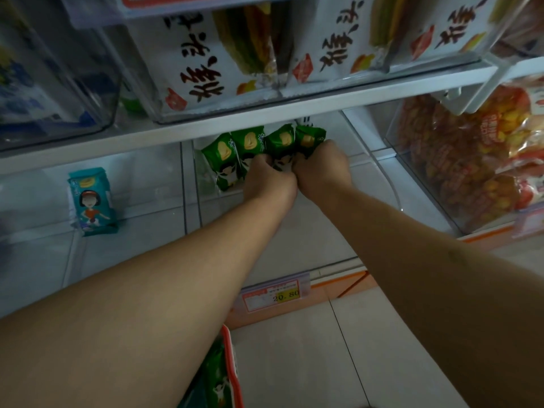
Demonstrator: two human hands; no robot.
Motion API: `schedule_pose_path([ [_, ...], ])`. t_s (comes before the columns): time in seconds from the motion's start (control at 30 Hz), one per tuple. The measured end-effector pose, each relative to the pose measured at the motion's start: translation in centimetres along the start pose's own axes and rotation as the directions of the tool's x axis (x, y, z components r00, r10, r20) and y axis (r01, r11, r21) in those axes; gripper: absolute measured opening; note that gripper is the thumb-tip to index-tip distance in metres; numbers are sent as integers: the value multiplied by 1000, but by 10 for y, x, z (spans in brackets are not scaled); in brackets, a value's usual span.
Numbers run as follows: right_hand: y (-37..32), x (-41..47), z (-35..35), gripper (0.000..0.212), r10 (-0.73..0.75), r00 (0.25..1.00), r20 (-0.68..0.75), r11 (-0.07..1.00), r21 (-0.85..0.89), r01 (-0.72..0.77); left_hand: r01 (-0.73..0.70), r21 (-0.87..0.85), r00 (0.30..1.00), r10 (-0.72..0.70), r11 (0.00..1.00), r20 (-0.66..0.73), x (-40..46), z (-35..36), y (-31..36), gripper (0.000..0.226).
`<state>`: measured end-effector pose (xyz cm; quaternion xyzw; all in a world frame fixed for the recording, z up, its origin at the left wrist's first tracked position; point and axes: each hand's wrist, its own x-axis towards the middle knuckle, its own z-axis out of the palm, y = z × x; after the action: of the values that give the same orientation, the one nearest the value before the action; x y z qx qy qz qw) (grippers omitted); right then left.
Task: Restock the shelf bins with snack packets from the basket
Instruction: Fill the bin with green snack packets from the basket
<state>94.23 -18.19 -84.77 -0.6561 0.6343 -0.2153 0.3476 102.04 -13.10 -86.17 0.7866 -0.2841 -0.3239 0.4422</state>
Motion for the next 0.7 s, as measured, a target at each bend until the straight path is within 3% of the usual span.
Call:
schedule_pose_path([
  [0.17, -2, -1, 2, 20, -9, 997, 73, 1000, 30, 7, 57, -120, 998, -54, 991, 31, -8, -4, -1, 40],
  [0.23, 0, 0, 5, 8, -45, 997, 68, 998, 51, 42, 81, -138, 997, -77, 987, 32, -7, -5, 1, 30],
  [0.3, 2, 0, 11, 34, -74, 996, 59, 996, 55, 71, 100, -160, 995, -96, 982, 31, -5, -6, 2, 34],
  [0.43, 8, -2, 17, 39, -102, 994, 45, 993, 64, 99, 109, -154, 993, -101, 982, 63, -3, -6, 1, 41],
  [0.5, 10, -3, 16, 36, -105, 994, 40, 993, 62, 102, 117, -124, 993, -116, 985, 12, -2, -7, -1, 40],
  [0.6, 11, -5, 18, 22, -148, 984, 101, 989, 27, 146, 163, -42, 971, -168, 986, -171, -1, -11, 0, 50],
  [0.7, 9, -6, 28, 34, -220, 957, 188, 975, 11, 222, 199, -1, 943, -192, 980, -272, 1, -18, 4, 67],
])
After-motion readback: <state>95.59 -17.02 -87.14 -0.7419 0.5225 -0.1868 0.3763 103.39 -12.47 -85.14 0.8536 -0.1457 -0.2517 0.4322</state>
